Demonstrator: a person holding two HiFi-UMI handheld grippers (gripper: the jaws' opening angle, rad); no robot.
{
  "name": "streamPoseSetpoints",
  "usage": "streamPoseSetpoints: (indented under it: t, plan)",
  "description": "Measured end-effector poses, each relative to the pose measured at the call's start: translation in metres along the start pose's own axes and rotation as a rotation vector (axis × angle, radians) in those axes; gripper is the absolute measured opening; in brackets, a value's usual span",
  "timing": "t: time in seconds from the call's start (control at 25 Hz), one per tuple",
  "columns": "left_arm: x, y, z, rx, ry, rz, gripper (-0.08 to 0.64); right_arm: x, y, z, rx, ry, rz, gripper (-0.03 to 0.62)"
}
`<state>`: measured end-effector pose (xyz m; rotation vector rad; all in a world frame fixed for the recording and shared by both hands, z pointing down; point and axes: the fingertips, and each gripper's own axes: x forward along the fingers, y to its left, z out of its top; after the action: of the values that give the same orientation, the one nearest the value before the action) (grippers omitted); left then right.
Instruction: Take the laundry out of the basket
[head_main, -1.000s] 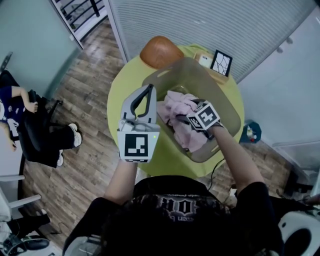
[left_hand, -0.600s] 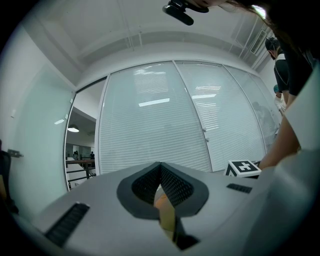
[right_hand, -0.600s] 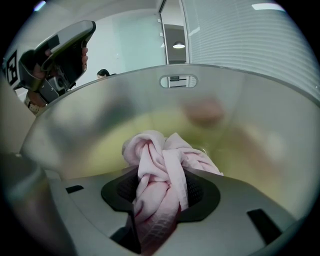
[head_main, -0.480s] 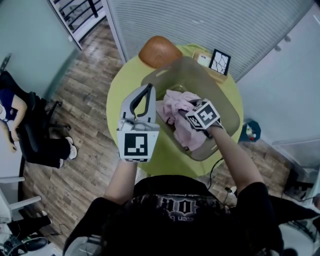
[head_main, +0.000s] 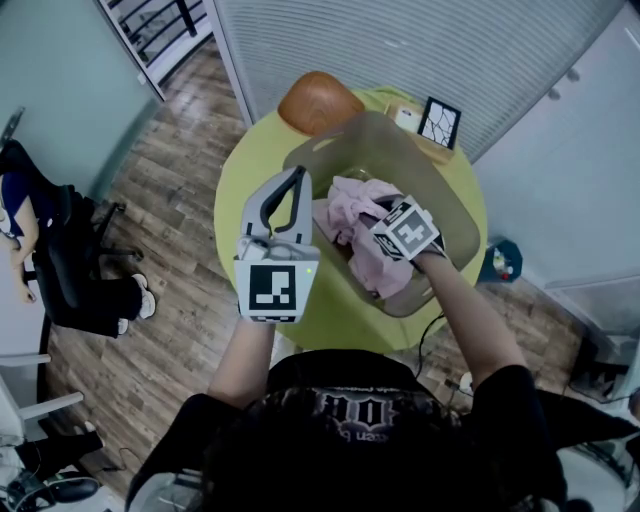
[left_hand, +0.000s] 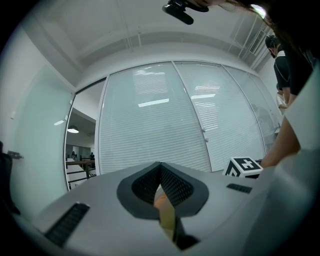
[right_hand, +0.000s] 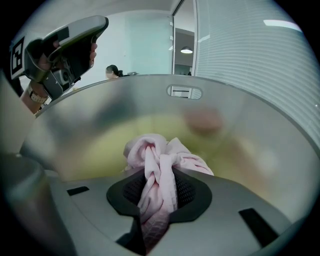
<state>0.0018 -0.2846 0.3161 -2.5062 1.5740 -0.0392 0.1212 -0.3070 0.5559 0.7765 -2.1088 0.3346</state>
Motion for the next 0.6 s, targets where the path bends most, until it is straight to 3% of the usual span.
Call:
streamPoseSetpoints:
  t: [0.28,0.6]
  plan:
    - [-0.002,-0.001,0.001,0.001,-0.003,0.001,-0.002,-0.008,-0.009,0.004,0.050,-0.020,-0.025,0.097]
    - [-0.005,0.000,0.003,0.007,-0.009,0.014,-0.002,-0.025,-0.016,0.023,0.095,-0.121,-0.060,0.092]
